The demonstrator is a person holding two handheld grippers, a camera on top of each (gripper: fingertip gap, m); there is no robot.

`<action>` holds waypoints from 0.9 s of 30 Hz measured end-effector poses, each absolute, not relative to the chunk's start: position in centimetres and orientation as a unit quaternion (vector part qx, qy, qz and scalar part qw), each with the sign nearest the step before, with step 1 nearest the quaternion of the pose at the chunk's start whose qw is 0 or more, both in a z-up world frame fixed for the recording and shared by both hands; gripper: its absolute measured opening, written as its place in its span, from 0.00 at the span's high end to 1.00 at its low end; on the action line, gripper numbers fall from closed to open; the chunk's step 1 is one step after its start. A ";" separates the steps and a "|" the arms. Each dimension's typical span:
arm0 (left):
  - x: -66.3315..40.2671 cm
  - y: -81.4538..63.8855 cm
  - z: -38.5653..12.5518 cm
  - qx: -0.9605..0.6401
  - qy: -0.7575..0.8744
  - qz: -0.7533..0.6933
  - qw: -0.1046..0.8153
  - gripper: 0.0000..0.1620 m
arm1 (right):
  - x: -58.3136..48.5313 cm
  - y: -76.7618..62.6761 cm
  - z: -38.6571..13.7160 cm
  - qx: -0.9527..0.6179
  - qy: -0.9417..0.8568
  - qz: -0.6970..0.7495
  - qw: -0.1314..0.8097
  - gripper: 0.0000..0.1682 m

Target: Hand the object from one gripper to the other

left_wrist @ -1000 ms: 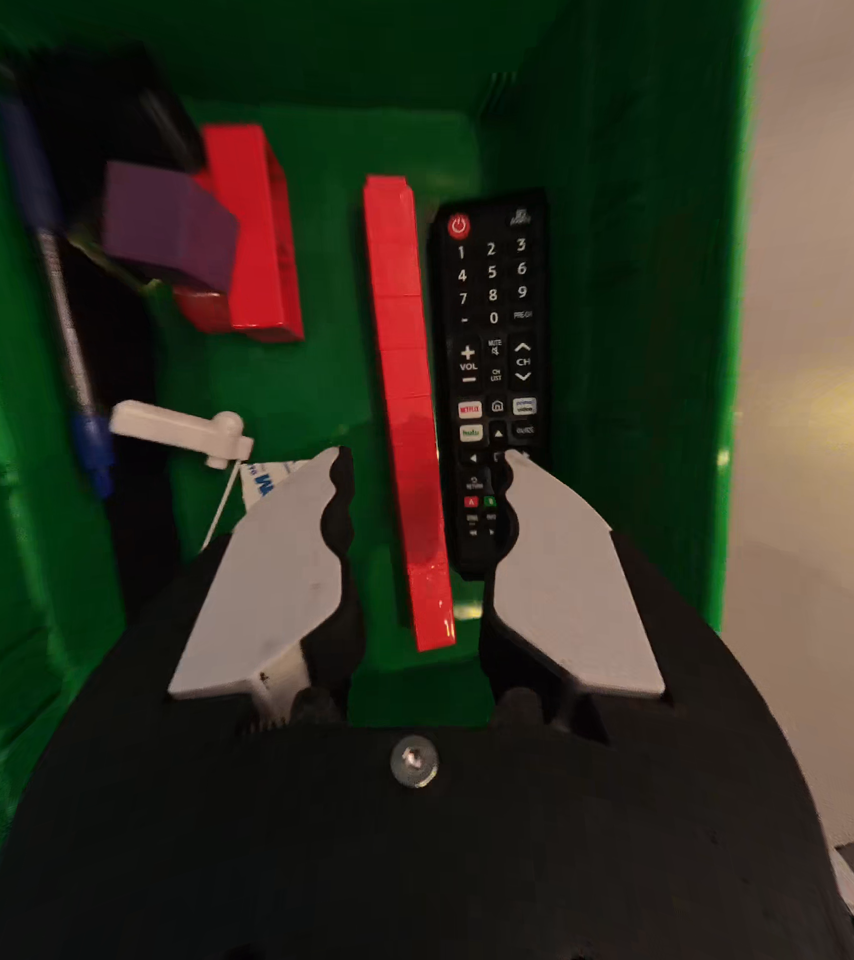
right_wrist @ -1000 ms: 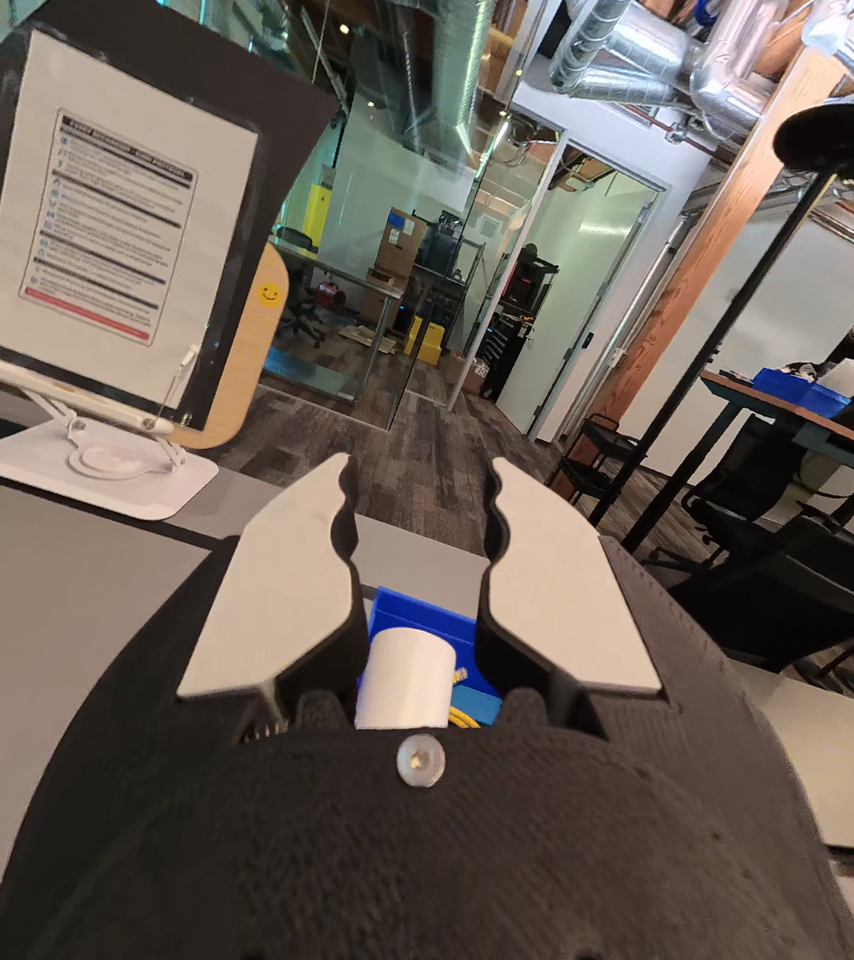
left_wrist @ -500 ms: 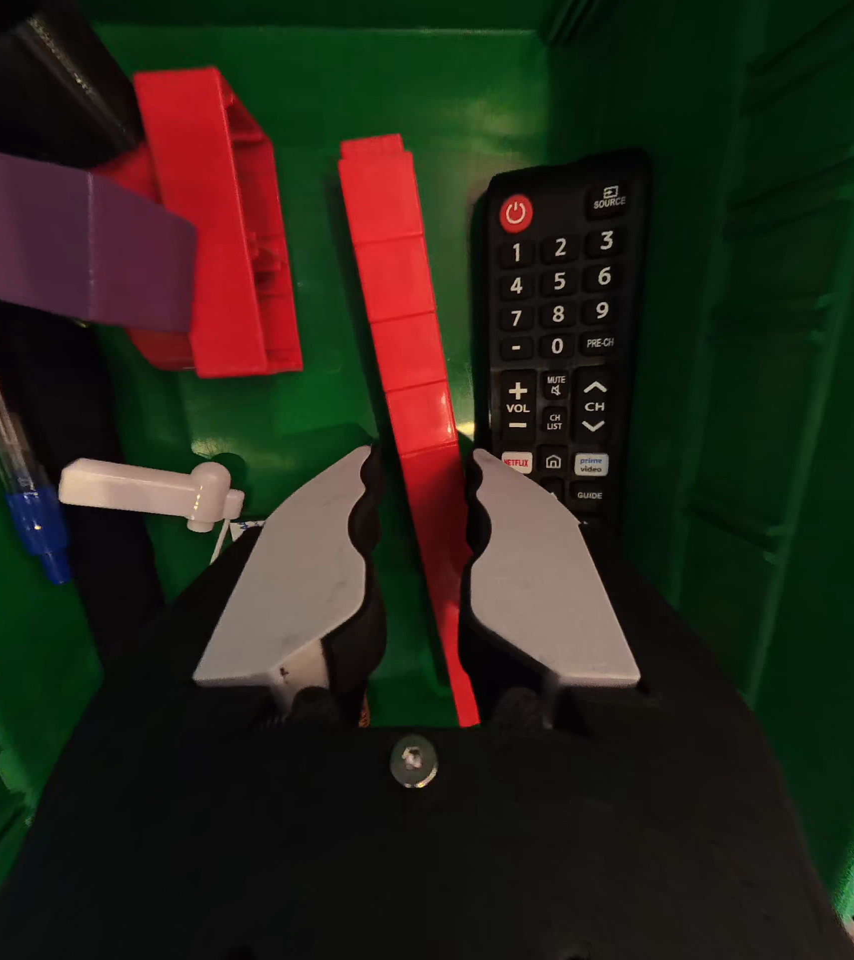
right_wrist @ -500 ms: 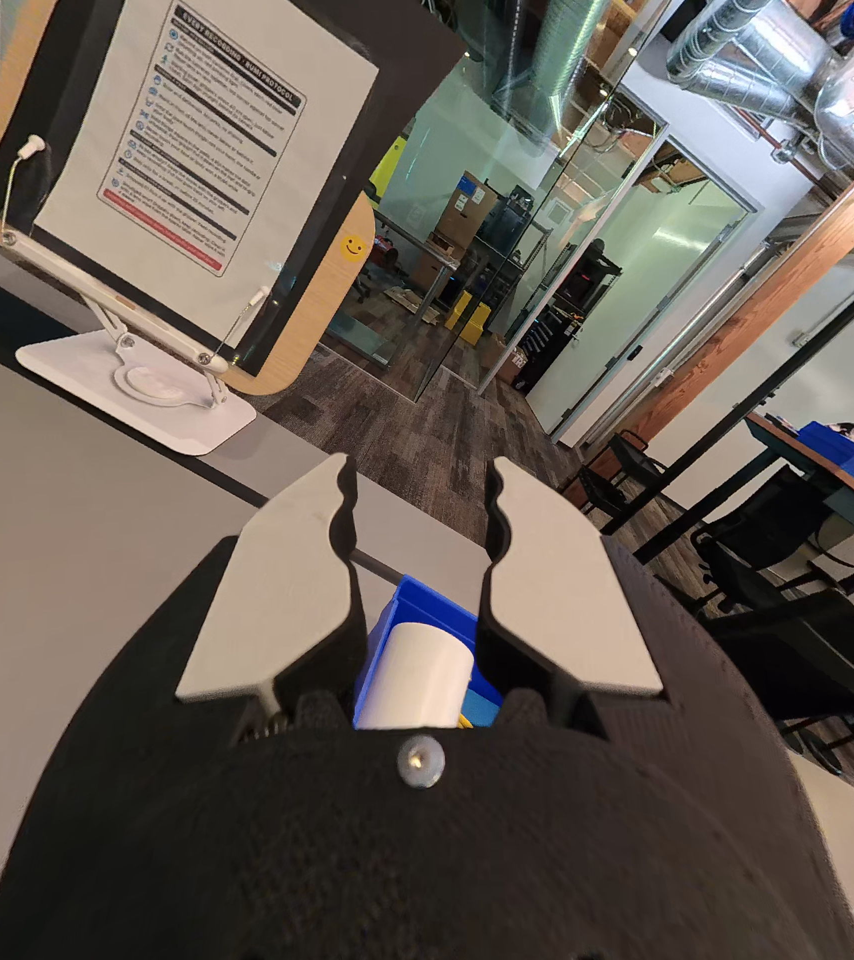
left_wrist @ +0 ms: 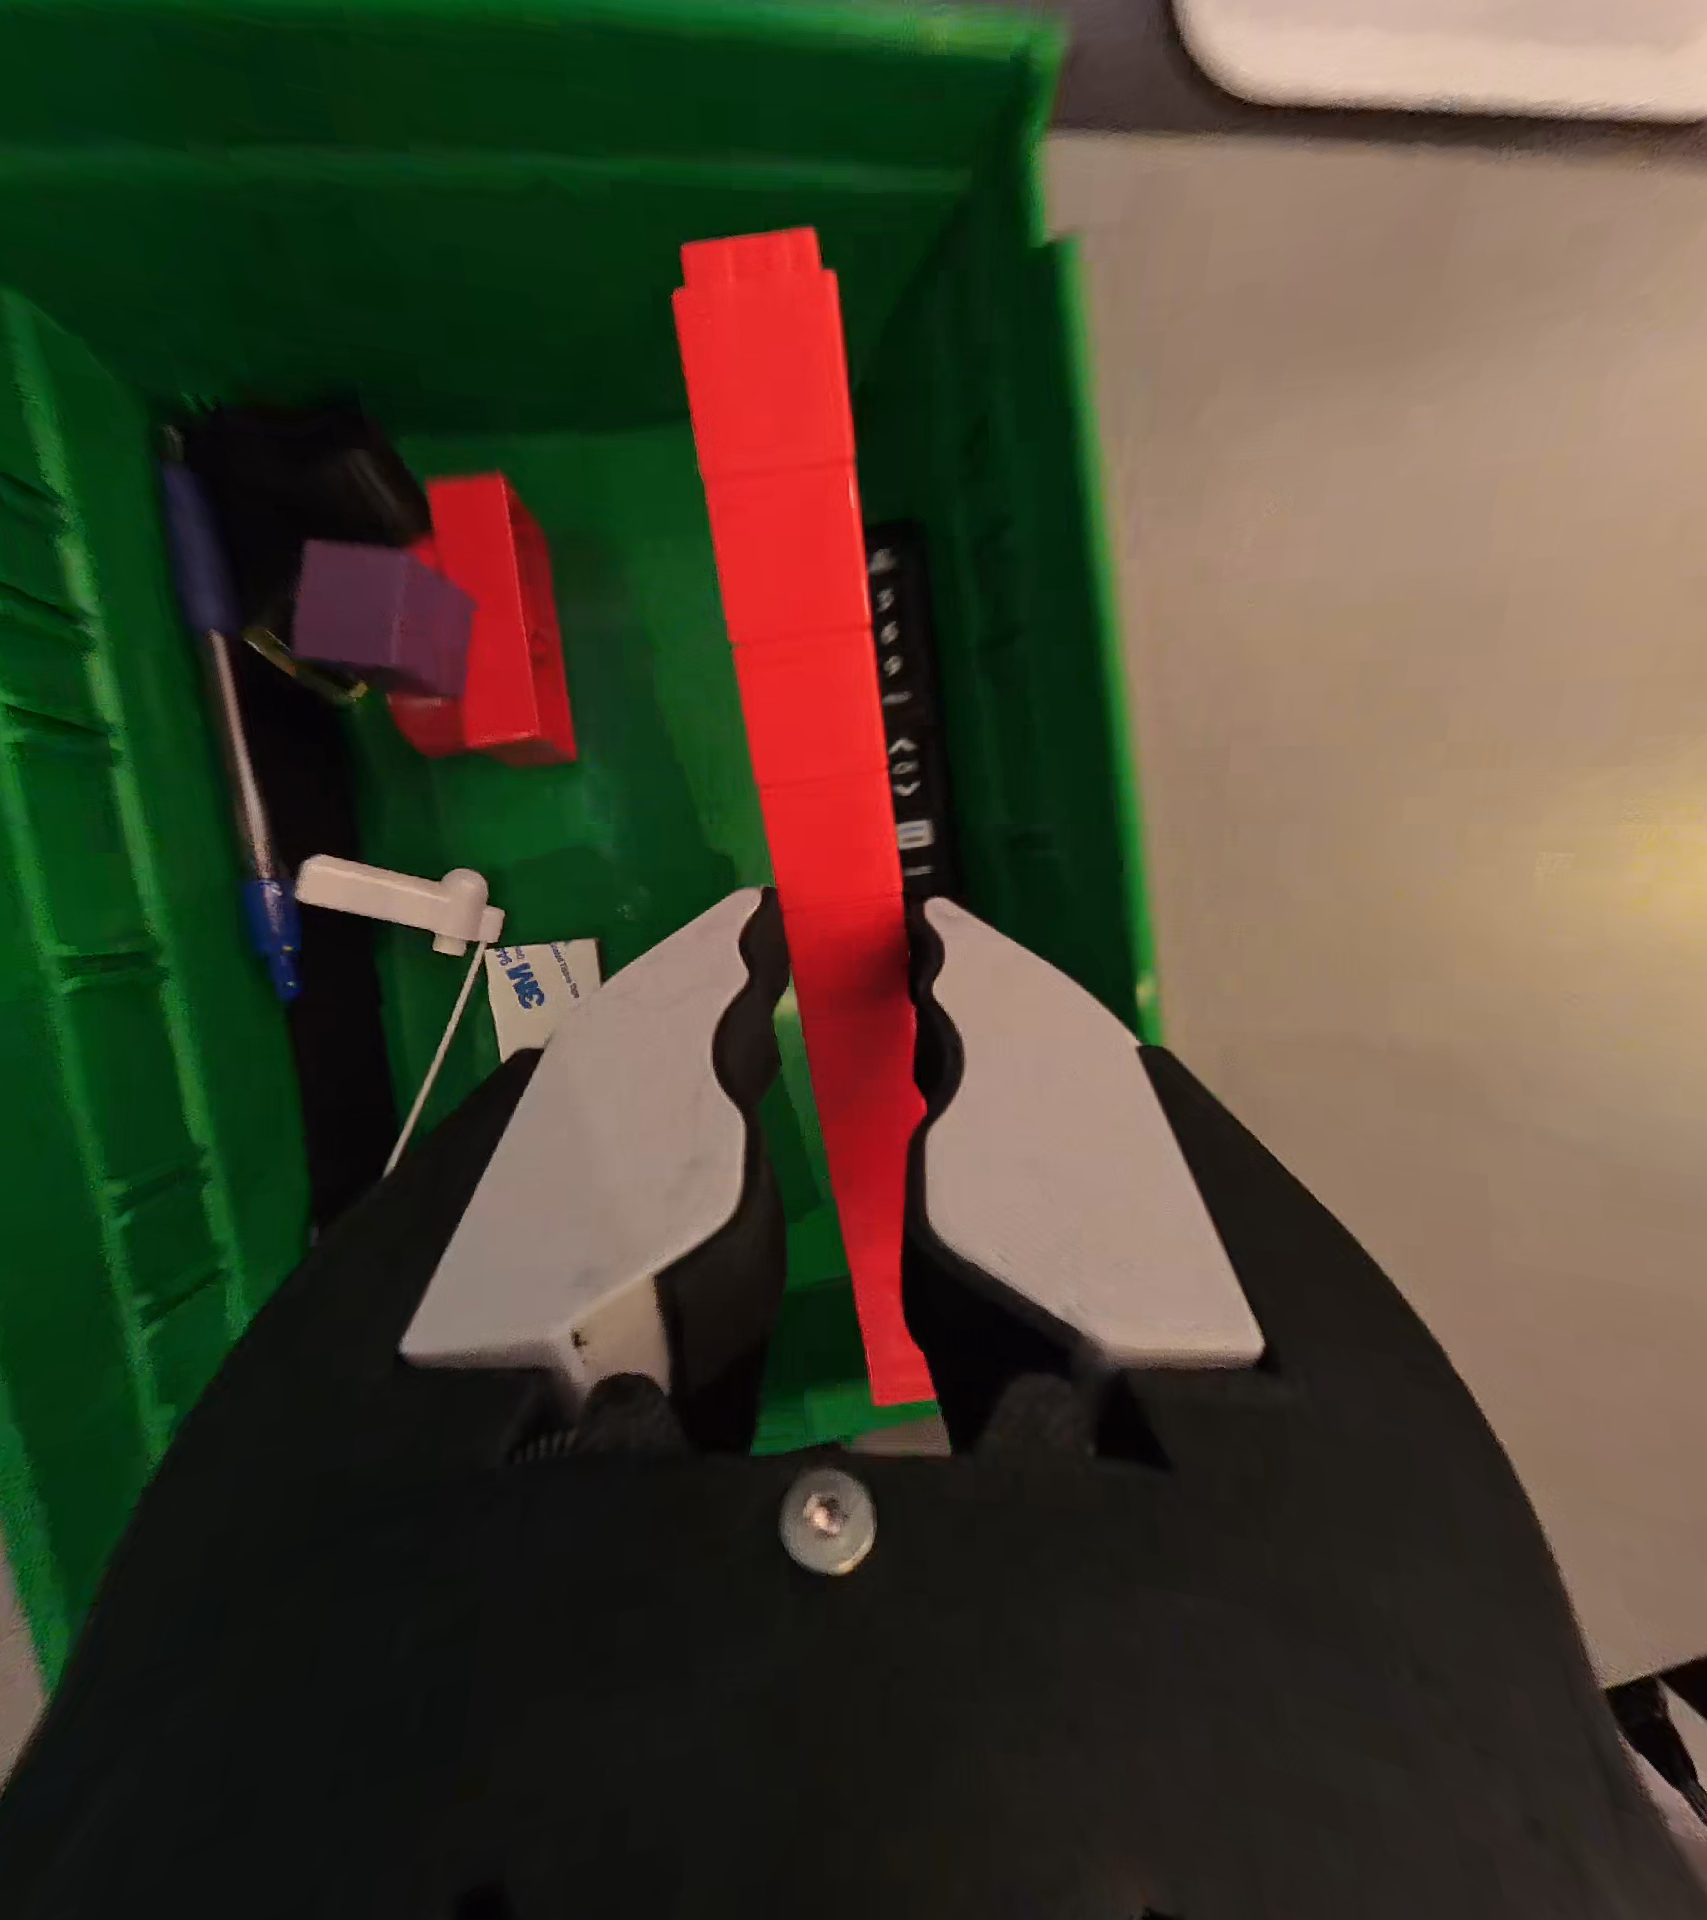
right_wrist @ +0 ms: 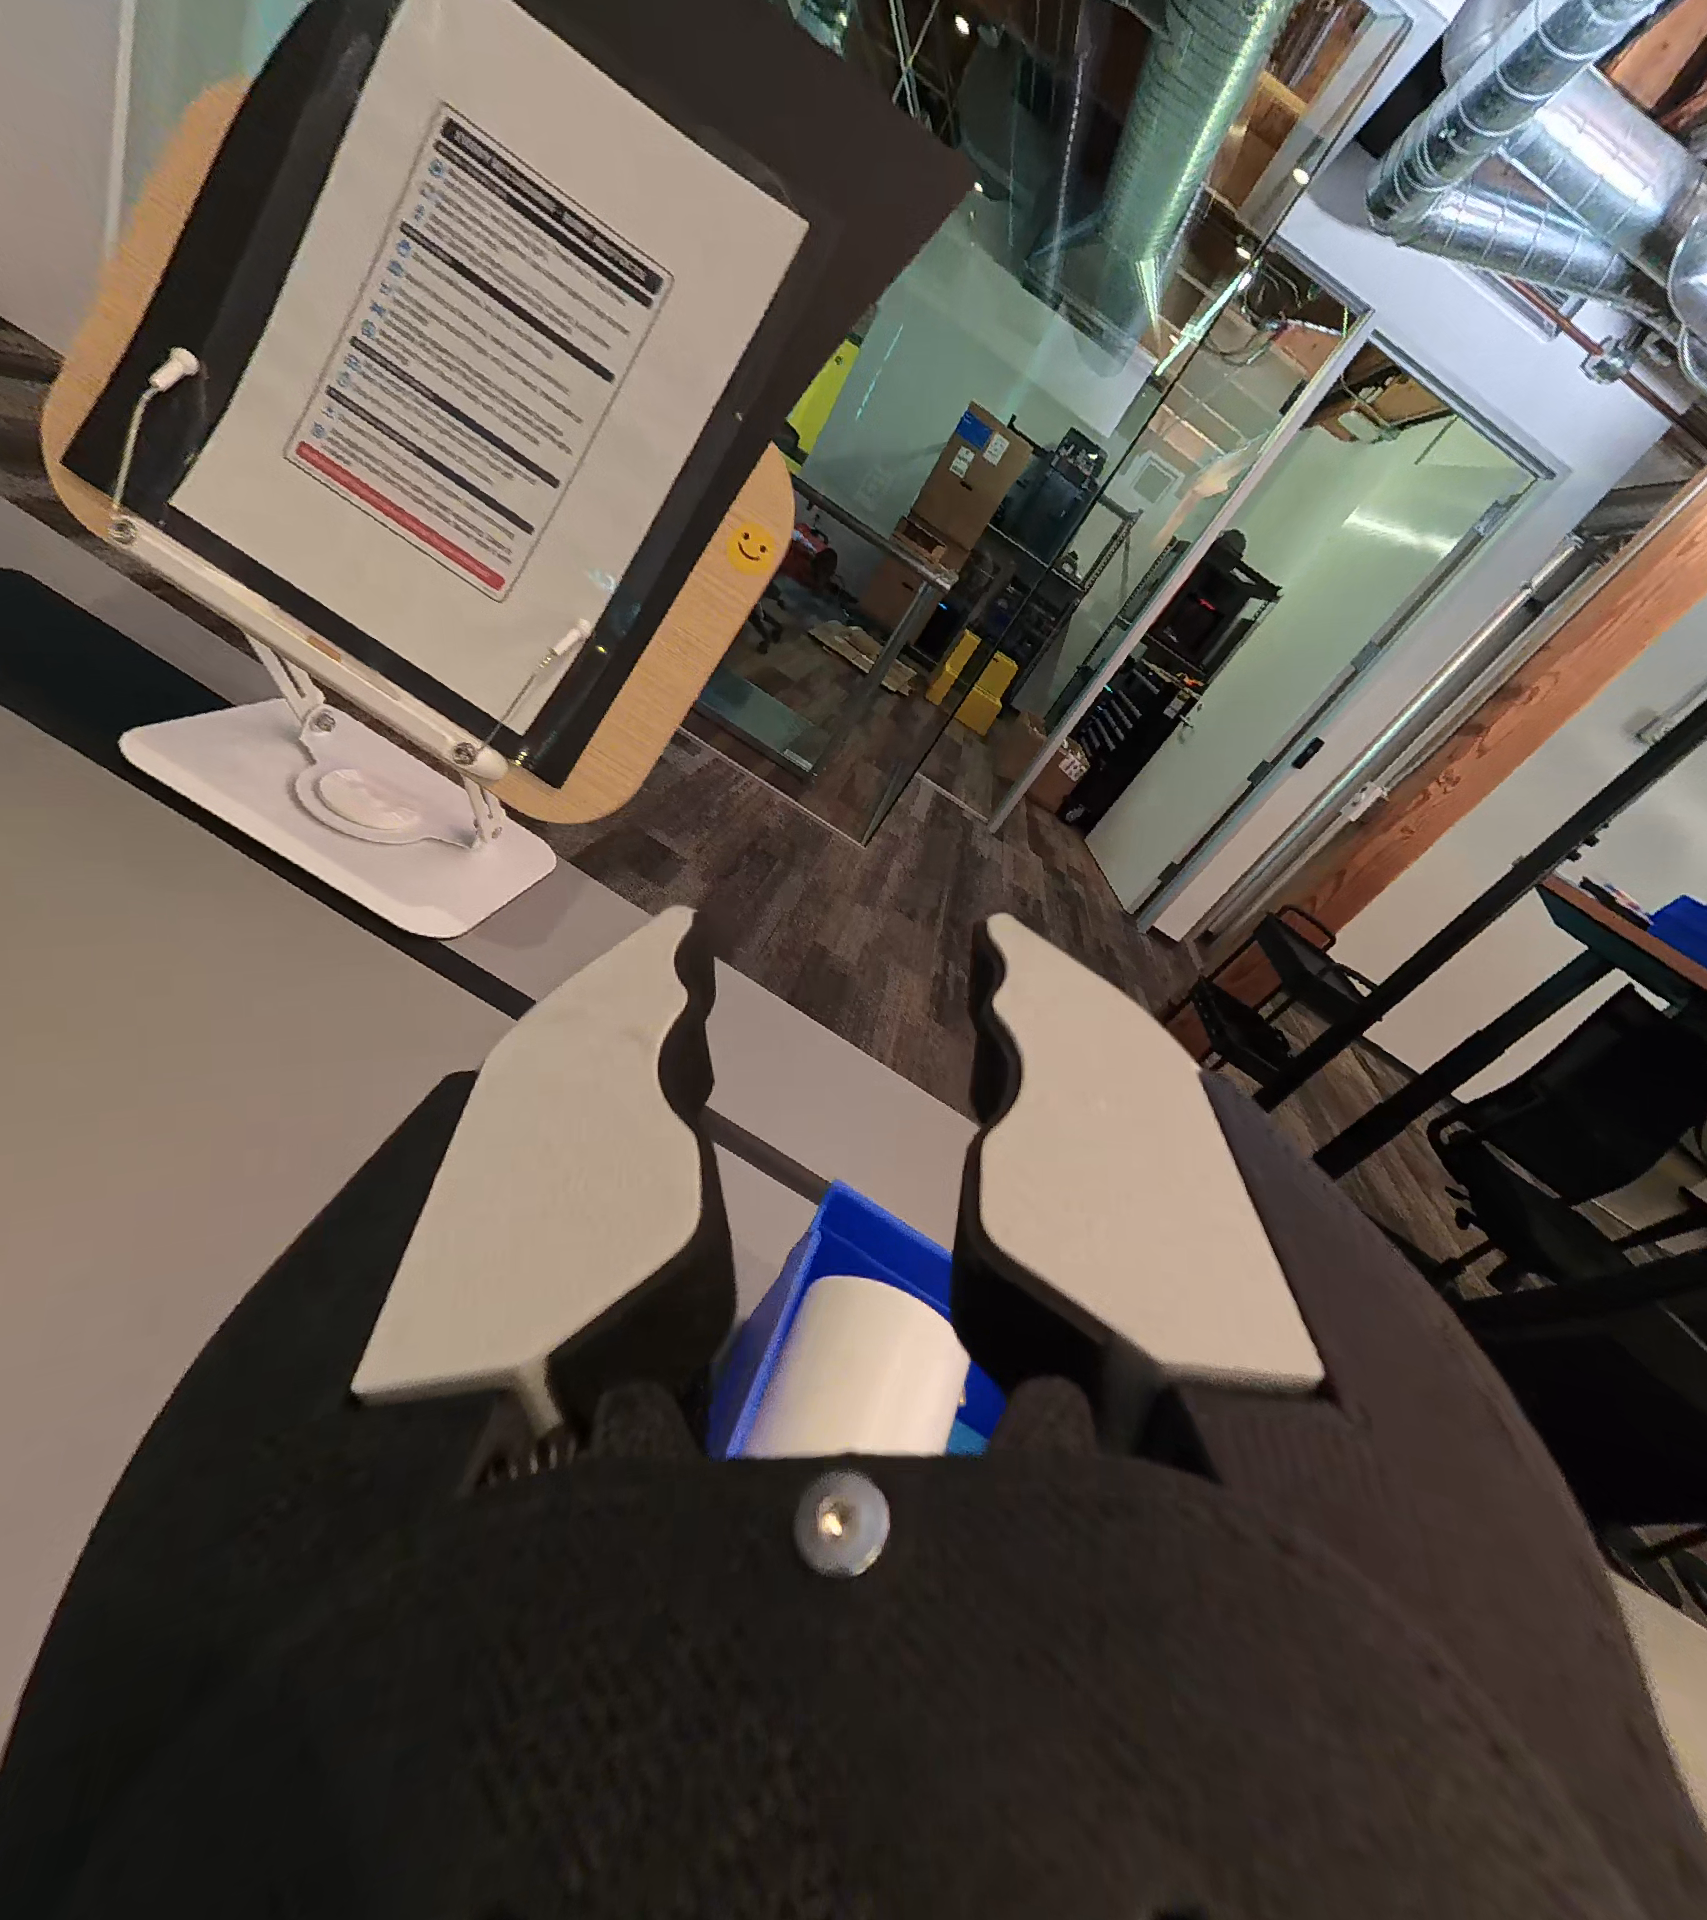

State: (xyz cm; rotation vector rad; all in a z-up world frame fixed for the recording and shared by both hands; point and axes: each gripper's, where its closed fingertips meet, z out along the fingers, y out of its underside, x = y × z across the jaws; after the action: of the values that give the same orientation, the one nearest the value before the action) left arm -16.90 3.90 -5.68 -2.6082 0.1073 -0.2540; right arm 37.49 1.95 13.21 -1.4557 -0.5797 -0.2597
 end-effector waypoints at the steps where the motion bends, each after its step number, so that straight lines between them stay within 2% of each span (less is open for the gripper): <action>1: -16.4 3.6 -4.1 -0.953 0.047 -0.095 0.282 0.87 | 37.1 1.9 13.3 -0.651 -0.265 -0.113 0.702 0.72; 6: -10.1 1.5 5.8 -0.851 0.152 -0.211 0.456 0.87 | 32.6 1.4 13.7 -0.625 -0.302 -0.020 0.719 0.72; 8: -5.8 -0.4 10.1 -0.771 0.223 -0.303 0.513 0.87 | 28.7 0.4 14.1 -0.601 -0.327 0.082 0.724 0.72; 10: -1.8 -3.1 12.7 -0.703 0.292 -0.391 0.517 0.87 | 23.8 -1.5 14.5 -0.566 -0.361 0.210 0.710 0.72; 14: 4.4 -5.6 13.7 -0.652 0.387 -0.427 0.493 0.87 | 14.3 -7.0 14.1 -0.490 -0.429 0.444 0.616 0.71; 15: 5.8 -6.0 13.7 -0.644 0.400 -0.432 0.488 0.87 | 12.4 -7.8 13.5 -0.486 -0.438 0.476 0.588 0.68; 18: 9.1 -7.0 14.0 -0.619 0.428 -0.454 0.477 0.87 | 8.5 -7.9 11.0 -0.509 -0.443 0.502 0.542 0.64; 21: 10.6 -7.5 13.9 -0.611 0.444 -0.449 0.477 0.87 | 7.2 -8.0 10.0 -0.505 -0.437 0.534 0.518 0.64; 23: 11.0 -7.9 13.7 -0.604 0.457 -0.452 0.471 0.87 | 7.1 -8.5 10.3 -0.491 -0.434 0.566 0.500 0.68; 26: 11.3 -8.7 13.9 -0.586 0.470 -0.469 0.465 0.87 | 7.3 -9.1 10.5 -0.472 -0.442 0.586 0.488 0.85; 27: 11.4 -8.7 13.8 -0.584 0.474 -0.467 0.465 0.87 | 7.3 -9.1 10.3 -0.475 -0.449 0.583 0.483 0.87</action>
State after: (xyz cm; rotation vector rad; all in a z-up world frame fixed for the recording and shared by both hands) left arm 11.39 -8.73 13.84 -1.4332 1.1627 -1.1479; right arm 7.33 -9.15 10.31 -1.1584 -1.0937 1.4206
